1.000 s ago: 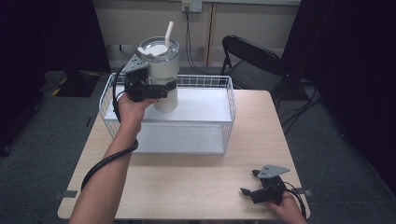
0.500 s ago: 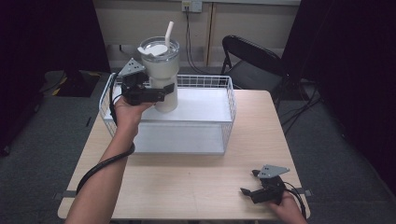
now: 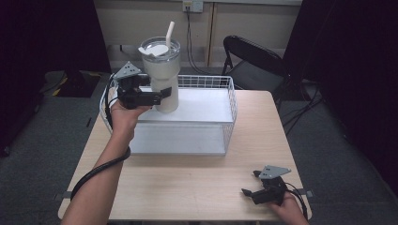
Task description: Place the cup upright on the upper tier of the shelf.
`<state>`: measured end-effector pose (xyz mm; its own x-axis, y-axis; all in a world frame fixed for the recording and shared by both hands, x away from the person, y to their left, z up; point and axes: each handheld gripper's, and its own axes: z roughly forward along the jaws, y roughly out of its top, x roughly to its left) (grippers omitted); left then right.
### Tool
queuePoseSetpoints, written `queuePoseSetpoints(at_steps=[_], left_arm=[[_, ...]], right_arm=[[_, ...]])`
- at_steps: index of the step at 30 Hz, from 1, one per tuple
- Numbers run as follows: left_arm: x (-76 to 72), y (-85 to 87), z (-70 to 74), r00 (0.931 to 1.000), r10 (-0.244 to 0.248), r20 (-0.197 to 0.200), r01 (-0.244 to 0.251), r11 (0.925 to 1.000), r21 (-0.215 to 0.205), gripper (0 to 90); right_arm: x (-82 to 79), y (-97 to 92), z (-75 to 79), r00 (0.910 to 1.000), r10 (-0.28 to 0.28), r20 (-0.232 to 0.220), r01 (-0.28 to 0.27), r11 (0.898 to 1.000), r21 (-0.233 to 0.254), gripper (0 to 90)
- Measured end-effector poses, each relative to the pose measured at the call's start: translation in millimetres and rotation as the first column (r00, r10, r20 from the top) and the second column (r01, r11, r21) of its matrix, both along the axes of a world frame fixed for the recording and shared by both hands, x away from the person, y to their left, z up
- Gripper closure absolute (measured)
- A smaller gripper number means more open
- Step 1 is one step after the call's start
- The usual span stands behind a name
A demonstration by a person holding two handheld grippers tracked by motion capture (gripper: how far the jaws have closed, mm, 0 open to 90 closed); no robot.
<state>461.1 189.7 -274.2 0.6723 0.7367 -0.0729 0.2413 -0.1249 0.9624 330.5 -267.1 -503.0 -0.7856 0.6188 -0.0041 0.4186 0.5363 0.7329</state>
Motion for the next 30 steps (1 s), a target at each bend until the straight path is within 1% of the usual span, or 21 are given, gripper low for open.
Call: queuePoseSetpoints(at_steps=[2,4,7,10,12,14,17,21,23,27,28,30], left_arm=[[-1.8,1.8,-0.1,1.0000,-0.002,-0.003,0.002,1.0000,-0.007,12.8],[-3.5,4.6,0.0,1.0000,-0.001,-0.006,0.001,1.0000,-0.002,13.2],[-7.3,8.9,0.8,1.0000,-0.003,-0.002,0.003,1.0000,-0.009,14.7],[-12.1,12.3,1.8,0.9999,-0.002,-0.012,0.002,1.0000,0.003,15.1],[-15.9,14.4,2.6,1.0000,-0.007,-0.005,0.007,0.9999,0.008,15.3],[-21.1,18.6,3.7,0.9999,-0.017,-0.001,0.017,0.9998,0.007,15.3],[-25.5,22.9,4.1,0.9999,-0.014,-0.009,0.015,0.9999,0.005,15.3],[-32.3,26.6,3.9,0.9998,-0.019,-0.002,0.019,0.9997,0.018,15.3],[-36.1,28.1,3.4,0.9997,-0.025,0.006,0.025,0.9992,0.032,15.4],[-43.3,32.0,1.6,0.9992,-0.041,0.002,0.041,0.9986,0.035,15.4],[-45.4,32.9,1.0,0.9991,-0.043,0.001,0.043,0.9981,0.044,15.4],[-48.7,34.2,-0.8,0.9988,-0.048,-0.002,0.048,0.9979,0.044,15.4]], right_arm=[[0.1,0.0,0.0,1.0000,0.001,0.000,-0.001,1.000,0.000,12.6],[0.2,0.0,0.0,1.0000,0.001,0.001,-0.001,1.000,0.000,12.6],[0.6,0.1,0.0,1.0000,0.002,-0.001,-0.002,1.000,-0.001,12.6],[1.2,0.2,-0.2,1.0000,0.005,0.001,-0.005,1.000,0.001,12.6],[1.2,0.3,-0.3,1.0000,0.004,0.002,-0.004,1.000,0.002,12.6],[1.2,0.3,-0.3,1.0000,0.004,0.002,-0.004,1.000,0.002,12.6],[1.2,0.2,-0.2,1.0000,0.005,0.001,-0.005,1.000,0.001,12.6],[1.1,0.3,-0.3,1.0000,0.004,0.003,-0.004,1.000,0.001,12.6],[1.2,0.4,-0.5,1.0000,0.004,0.003,-0.004,1.000,0.003,12.6],[1.2,0.4,-0.3,1.0000,0.003,0.002,-0.003,1.000,0.002,12.6],[1.2,0.4,-0.4,1.0000,0.004,0.003,-0.004,1.000,0.002,12.6],[1.1,0.4,-0.4,1.0000,0.003,0.002,-0.003,1.000,0.002,12.6]])
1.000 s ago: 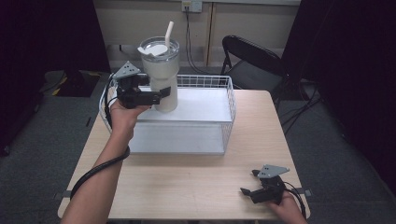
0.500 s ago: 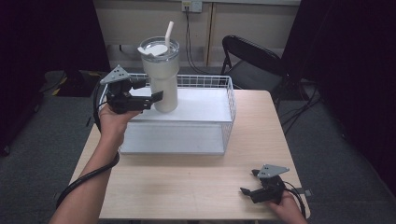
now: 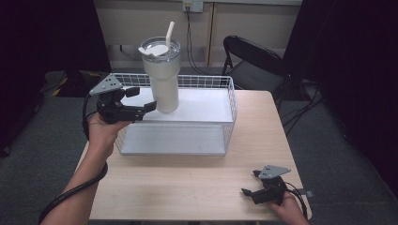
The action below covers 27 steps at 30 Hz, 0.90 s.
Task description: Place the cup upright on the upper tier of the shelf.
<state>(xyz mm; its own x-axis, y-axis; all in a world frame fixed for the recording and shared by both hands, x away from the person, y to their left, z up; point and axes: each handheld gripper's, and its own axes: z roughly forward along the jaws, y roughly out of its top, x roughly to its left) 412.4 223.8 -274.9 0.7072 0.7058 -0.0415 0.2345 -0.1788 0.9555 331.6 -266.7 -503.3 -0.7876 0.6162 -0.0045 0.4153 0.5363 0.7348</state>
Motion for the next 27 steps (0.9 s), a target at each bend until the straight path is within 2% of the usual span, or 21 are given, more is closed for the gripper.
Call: queuePoseSetpoints(at_steps=[2,7,13,18,27], left_arm=[[-5.1,1.9,-1.9,1.0000,-0.008,-0.001,0.008,0.9999,-0.009,15.4],[-13.4,3.2,-5.1,0.9997,-0.024,-0.005,0.024,0.9997,0.006,15.4],[-21.7,3.3,-8.8,0.9987,-0.050,-0.007,0.050,0.9988,-0.005,15.5],[-29.0,1.1,-15.2,0.9971,-0.074,-0.012,0.074,0.9972,0.002,15.6],[-41.6,1.0,-31.6,0.9937,-0.109,-0.025,0.109,0.9940,-0.011,15.6]], right_arm=[[0.1,-0.1,-0.1,1.0000,0.001,0.001,-0.001,1.000,0.000,12.6],[-0.1,0.1,-0.1,1.0000,-0.001,-0.001,0.001,1.000,0.001,12.6],[-0.1,0.0,0.0,1.0000,0.000,-0.002,0.000,1.000,0.000,12.6],[0.0,-0.1,-0.1,1.0000,0.001,-0.001,-0.001,1.000,-0.001,12.6],[0.0,-0.1,-0.1,1.0000,0.001,-0.001,-0.001,1.000,-0.001,12.6]])
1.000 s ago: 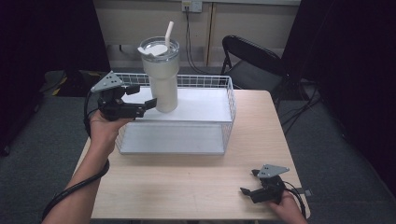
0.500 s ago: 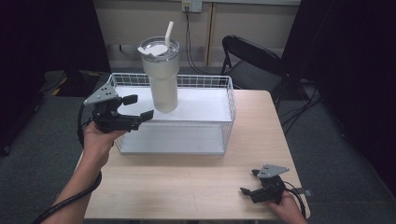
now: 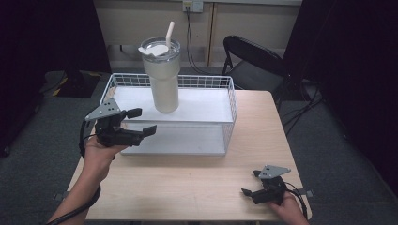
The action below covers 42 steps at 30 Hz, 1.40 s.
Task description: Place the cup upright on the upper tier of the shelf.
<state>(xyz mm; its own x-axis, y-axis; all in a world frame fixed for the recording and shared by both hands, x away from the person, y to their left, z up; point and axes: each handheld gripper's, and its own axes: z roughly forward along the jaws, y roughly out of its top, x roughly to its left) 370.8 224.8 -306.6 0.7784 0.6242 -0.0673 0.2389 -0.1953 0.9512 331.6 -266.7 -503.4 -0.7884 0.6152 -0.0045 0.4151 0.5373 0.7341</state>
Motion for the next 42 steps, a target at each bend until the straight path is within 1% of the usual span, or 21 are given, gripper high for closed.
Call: queuePoseSetpoints(at_steps=[2,4,7,9,11,13,15,17,20,25,28,29,32,36,38,40,42], left_arm=[[-2.1,-0.3,-4.9,0.9999,-0.002,-0.011,0.003,0.9999,0.012,15.6],[-4.4,-0.4,-10.2,0.9997,-0.014,-0.020,0.014,0.9999,0.006,15.6],[-8.5,-1.4,-18.3,0.9994,-0.025,-0.023,0.025,0.9995,0.018,15.6],[-10.1,-1.4,-23.9,0.9991,-0.030,-0.031,0.030,0.9995,0.012,15.6],[-11.8,-1.5,-29.6,0.9984,-0.037,-0.043,0.036,0.9993,-0.006,15.7],[-13.4,-1.5,-34.5,0.9982,-0.039,-0.045,0.039,0.9992,0.007,15.7],[-14.1,-1.0,-39.2,0.9977,-0.042,-0.053,0.042,0.9991,0.003,15.8],[-15.7,-0.4,-45.4,0.9977,-0.037,-0.058,0.038,0.9992,0.013,15.8],[-16.8,0.3,-53.4,0.9971,-0.036,-0.067,0.036,0.9993,0.008,15.8],[-19.2,0.6,-73.2,0.9953,-0.034,-0.090,0.036,0.9991,0.020,15.8],[-21.2,0.6,-84.8,0.9934,-0.032,-0.110,0.034,0.9994,0.010,15.8],[-21.7,1.0,-88.9,0.9931,-0.030,-0.113,0.032,0.9994,0.016,15.8],[-23.1,1.9,-97.2,0.9927,-0.029,-0.117,0.031,0.9995,0.011,16.1],[-23.8,4.1,-108.4,0.9907,-0.022,-0.134,0.025,0.9995,0.020,16.1],[-23.8,7.3,-114.7,0.9894,-0.014,-0.145,0.017,0.9996,0.021,16.1],[-24.1,10.3,-119.4,0.9893,-0.003,-0.146,0.006,0.9997,0.023,16.1],[-24.3,12.6,-123.8,0.9879,0.003,-0.155,0.000,0.9999,0.017,16.0]], right_arm=[[0.0,0.0,0.0,1.0000,0.000,0.000,0.000,1.000,0.000,12.6],[0.0,0.0,0.0,1.0000,0.000,0.000,0.000,1.000,0.000,12.6],[0.0,0.0,0.1,1.0000,0.000,-0.001,0.000,1.000,-0.001,12.6],[0.0,0.0,0.0,1.0000,0.000,0.000,0.000,1.000,0.000,12.6],[-0.1,0.0,0.1,1.0000,0.000,-0.001,0.000,1.000,-0.001,12.6],[0.0,0.0,0.1,1.0000,0.000,0.000,0.000,1.000,-0.001,12.6],[0.0,0.0,0.1,1.0000,0.000,-0.001,0.000,1.000,-0.001,12.6],[0.0,0.0,0.1,1.0000,0.000,0.000,0.000,1.000,-0.001,12.6],[0.0,0.0,0.0,1.0000,0.000,0.000,0.000,1.000,0.000,12.6],[-0.1,0.0,0.1,1.0000,-0.001,-0.001,0.001,1.000,0.000,12.6],[0.0,-0.1,0.1,1.0000,0.000,0.000,0.000,1.000,-0.001,12.6],[-0.1,0.0,0.2,1.0000,-0.001,-0.002,0.001,1.000,-0.001,12.6],[0.0,-0.1,0.1,1.0000,0.001,0.000,-0.001,1.000,-0.001,12.6],[-0.1,0.0,0.1,1.0000,-0.001,-0.002,0.000,1.000,-0.001,12.6],[0.0,0.0,0.1,1.0000,0.000,-0.001,0.000,1.000,-0.001,12.6],[-0.1,0.0,0.1,1.0000,0.000,-0.002,0.000,1.000,-0.001,12.6],[-0.1,0.0,0.1,1.0000,0.000,-0.001,0.000,1.000,-0.001,12.6]])
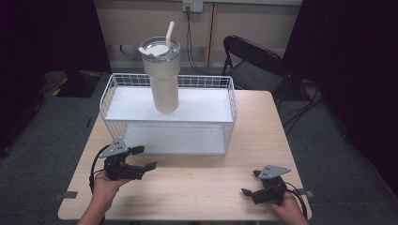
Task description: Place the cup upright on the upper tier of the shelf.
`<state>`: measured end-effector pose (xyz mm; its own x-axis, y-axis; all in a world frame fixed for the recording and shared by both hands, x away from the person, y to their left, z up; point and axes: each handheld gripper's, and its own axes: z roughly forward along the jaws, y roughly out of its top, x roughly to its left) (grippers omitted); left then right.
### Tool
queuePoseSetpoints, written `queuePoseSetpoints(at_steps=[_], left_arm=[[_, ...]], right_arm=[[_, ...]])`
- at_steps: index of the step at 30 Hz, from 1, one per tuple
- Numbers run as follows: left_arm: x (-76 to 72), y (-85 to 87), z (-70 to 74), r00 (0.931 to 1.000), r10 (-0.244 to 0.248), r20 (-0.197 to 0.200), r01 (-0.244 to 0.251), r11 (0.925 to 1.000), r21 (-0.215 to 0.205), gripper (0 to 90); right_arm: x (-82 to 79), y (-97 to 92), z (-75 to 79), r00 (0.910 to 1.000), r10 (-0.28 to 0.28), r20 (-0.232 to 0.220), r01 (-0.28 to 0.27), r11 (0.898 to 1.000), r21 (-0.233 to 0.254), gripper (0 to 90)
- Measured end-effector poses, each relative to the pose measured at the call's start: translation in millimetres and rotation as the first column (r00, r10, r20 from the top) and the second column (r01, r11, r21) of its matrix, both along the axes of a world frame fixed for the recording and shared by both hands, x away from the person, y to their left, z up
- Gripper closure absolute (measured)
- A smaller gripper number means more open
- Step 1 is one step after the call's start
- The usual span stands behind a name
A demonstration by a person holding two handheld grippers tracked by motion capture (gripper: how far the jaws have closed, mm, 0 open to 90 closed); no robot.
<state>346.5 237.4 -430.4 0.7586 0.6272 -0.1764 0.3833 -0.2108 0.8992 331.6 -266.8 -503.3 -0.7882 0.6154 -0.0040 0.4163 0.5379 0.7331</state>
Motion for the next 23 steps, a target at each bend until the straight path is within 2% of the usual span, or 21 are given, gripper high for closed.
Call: queuePoseSetpoints(at_steps=[7,10,12,16,17,20,23], left_arm=[[-2.5,4.4,-16.0,1.0000,0.004,-0.008,-0.003,0.9994,0.034,17.0],[-4.0,4.8,-27.2,0.9997,0.010,-0.023,-0.008,0.9981,0.061,16.5],[-4.4,4.7,-30.3,0.9995,0.009,-0.030,-0.007,0.9980,0.062,16.3],[-4.7,3.4,-41.9,0.9986,0.009,-0.052,-0.003,0.9941,0.108,16.0],[-5.3,2.7,-46.0,0.9981,0.011,-0.060,-0.002,0.9905,0.137,16.0],[-5.6,2.9,-49.0,0.9977,0.006,-0.068,0.005,0.9890,0.148,16.0],[-7.1,1.6,-52.2,0.9972,0.005,-0.074,0.008,0.9837,0.179,15.9]], right_arm=[[0.0,0.0,0.0,1.0000,0.000,0.000,0.000,1.000,0.000,12.6],[0.1,0.0,0.0,1.0000,0.001,0.001,-0.001,1.000,0.000,12.6],[0.0,0.0,0.0,1.0000,0.000,0.000,0.000,1.000,0.000,12.6],[0.1,0.0,-0.1,1.0000,0.001,0.001,-0.001,1.000,0.000,12.6],[0.1,0.0,-0.1,1.0000,0.000,0.001,0.000,1.000,0.001,12.6],[0.0,0.1,-0.1,1.0000,0.000,0.000,0.000,1.000,0.001,12.6],[0.1,0.0,-0.1,1.0000,0.000,0.001,0.000,1.000,0.001,12.6]])
